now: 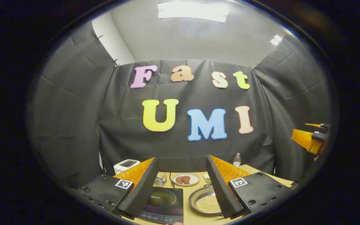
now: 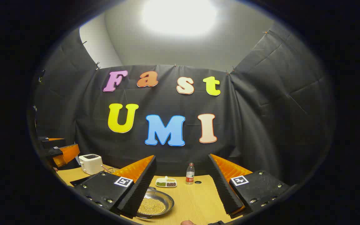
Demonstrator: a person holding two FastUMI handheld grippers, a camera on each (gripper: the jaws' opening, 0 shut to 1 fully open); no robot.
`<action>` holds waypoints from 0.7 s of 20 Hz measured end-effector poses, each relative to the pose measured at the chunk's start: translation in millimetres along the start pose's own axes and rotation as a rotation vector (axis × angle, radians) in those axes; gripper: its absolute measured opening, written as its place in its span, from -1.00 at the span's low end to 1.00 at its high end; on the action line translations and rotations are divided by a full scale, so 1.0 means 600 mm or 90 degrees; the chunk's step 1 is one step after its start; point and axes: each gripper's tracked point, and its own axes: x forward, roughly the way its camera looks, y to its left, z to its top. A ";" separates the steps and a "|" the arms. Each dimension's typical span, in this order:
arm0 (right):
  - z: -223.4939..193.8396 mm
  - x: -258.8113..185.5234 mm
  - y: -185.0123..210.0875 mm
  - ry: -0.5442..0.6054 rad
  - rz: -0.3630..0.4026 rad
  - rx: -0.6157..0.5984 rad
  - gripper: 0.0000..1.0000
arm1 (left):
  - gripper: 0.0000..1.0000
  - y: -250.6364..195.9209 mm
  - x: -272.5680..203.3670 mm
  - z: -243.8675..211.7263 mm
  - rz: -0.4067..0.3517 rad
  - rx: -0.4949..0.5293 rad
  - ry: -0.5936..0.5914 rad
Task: First push the handle of the pot to place it horizontally, then grasp the pot with both hands and set it on the induction cooktop.
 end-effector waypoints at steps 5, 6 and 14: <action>-0.009 -0.006 -0.014 0.005 -0.007 0.010 0.96 | 0.89 -0.007 -0.016 0.003 0.004 0.010 -0.003; -0.010 -0.007 -0.016 0.007 -0.009 0.012 0.96 | 0.89 -0.009 -0.017 0.000 0.004 0.014 -0.003; -0.016 -0.007 -0.037 0.010 -0.013 0.012 0.96 | 0.89 -0.027 -0.020 -0.001 0.009 0.012 0.001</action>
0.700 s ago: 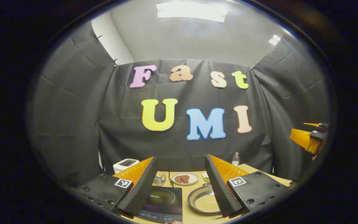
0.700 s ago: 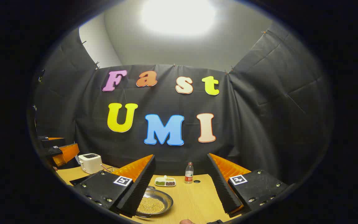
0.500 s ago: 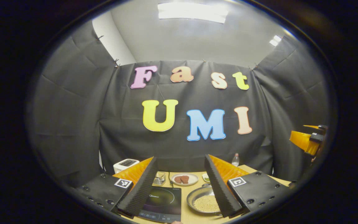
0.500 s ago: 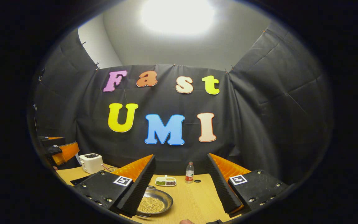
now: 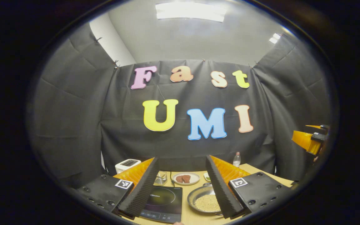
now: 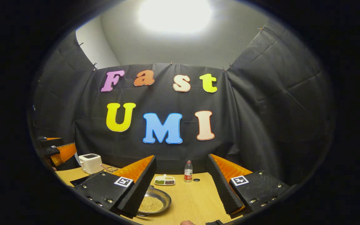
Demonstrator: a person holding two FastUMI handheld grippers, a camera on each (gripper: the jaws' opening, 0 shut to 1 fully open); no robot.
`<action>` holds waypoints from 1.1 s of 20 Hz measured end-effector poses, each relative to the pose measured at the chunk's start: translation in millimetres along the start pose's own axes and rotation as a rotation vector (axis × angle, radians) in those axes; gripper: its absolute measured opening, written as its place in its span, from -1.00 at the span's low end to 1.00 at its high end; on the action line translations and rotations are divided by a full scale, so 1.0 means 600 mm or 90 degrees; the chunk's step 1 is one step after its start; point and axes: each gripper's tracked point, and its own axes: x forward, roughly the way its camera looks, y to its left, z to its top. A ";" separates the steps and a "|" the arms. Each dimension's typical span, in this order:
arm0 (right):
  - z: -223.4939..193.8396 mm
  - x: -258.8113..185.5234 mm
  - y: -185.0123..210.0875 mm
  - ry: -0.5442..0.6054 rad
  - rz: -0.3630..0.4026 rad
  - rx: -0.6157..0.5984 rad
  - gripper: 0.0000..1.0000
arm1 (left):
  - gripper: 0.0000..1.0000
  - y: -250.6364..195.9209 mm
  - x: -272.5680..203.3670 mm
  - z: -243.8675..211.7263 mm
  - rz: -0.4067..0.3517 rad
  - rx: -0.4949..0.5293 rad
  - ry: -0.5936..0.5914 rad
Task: First push the handle of the pot to place it horizontally, then grasp the pot with both hands and set it on the induction cooktop.
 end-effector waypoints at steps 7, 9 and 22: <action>-0.017 0.010 -0.031 0.015 0.008 0.001 0.96 | 0.89 -0.027 -0.002 0.013 0.012 0.004 -0.007; -0.025 0.015 -0.044 0.025 0.011 -0.002 0.96 | 0.89 -0.035 -0.004 0.012 0.021 0.004 -0.006; -0.065 0.040 -0.057 0.040 0.081 -0.003 -0.35 | 0.87 -0.074 -0.044 0.019 0.095 0.017 -0.005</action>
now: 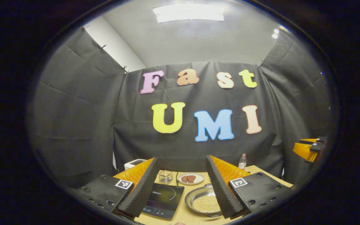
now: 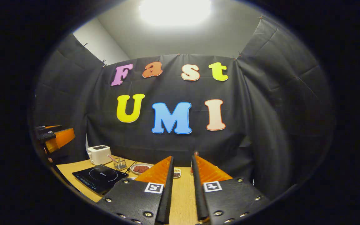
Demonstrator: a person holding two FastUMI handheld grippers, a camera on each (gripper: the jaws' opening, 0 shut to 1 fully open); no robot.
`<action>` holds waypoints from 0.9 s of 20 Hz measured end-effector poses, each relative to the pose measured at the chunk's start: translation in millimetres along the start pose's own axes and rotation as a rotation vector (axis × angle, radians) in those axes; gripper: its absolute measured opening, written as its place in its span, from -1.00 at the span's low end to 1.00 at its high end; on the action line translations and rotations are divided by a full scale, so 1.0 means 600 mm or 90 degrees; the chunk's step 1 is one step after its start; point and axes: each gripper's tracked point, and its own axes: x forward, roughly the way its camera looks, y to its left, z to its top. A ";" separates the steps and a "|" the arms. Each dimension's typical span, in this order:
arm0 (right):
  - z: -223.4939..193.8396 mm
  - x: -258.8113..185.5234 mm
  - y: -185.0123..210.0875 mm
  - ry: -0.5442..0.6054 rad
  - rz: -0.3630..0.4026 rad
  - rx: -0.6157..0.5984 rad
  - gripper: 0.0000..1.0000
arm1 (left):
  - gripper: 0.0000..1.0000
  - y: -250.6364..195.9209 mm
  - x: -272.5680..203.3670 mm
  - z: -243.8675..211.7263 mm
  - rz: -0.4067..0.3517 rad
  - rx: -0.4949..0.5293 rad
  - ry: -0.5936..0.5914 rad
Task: First push the handle of the pot to place it horizontally, then grasp the pot with both hands and set it on the induction cooktop.
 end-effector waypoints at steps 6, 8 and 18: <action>-0.009 0.011 0.028 -0.004 0.028 -0.002 -0.97 | 0.89 0.011 0.022 0.007 0.011 0.020 -0.010; -0.019 0.017 0.052 0.011 0.059 0.004 -0.98 | 0.94 0.021 0.030 0.005 0.019 0.022 -0.014; -0.093 0.070 0.202 0.119 0.214 0.008 -0.98 | 0.94 0.101 0.081 -0.004 0.071 0.007 -0.021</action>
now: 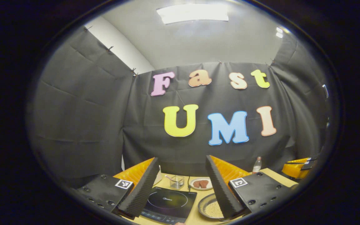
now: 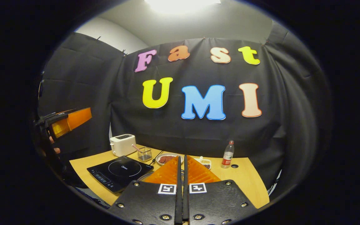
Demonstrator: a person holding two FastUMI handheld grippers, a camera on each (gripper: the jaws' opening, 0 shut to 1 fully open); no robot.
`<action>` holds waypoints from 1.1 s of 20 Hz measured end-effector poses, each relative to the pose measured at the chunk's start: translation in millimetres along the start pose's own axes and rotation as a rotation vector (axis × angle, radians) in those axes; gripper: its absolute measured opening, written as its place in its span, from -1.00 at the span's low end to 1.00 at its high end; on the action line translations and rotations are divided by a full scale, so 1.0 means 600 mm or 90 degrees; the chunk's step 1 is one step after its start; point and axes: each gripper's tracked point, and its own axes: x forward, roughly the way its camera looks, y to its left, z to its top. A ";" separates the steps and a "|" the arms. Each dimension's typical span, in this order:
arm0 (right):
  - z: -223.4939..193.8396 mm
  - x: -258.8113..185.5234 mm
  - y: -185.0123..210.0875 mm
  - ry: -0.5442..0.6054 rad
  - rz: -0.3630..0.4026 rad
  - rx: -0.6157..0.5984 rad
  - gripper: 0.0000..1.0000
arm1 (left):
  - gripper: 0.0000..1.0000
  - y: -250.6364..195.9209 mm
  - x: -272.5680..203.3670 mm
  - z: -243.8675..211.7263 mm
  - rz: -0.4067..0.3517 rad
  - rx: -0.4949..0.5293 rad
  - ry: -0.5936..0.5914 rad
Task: First push the handle of the pot to place it horizontally, then grasp the pot with both hands and set it on the induction cooktop.
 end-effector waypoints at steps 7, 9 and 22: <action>-0.083 0.048 0.106 0.105 0.111 -0.020 -0.98 | 0.99 0.086 0.016 -0.029 0.052 -0.008 0.020; -0.105 0.056 0.132 0.130 0.135 -0.026 -0.98 | 0.99 0.109 0.018 -0.039 0.065 -0.009 0.029; -0.270 0.088 0.246 0.298 0.235 -0.052 -0.97 | 0.99 0.239 0.016 -0.069 0.132 0.000 0.049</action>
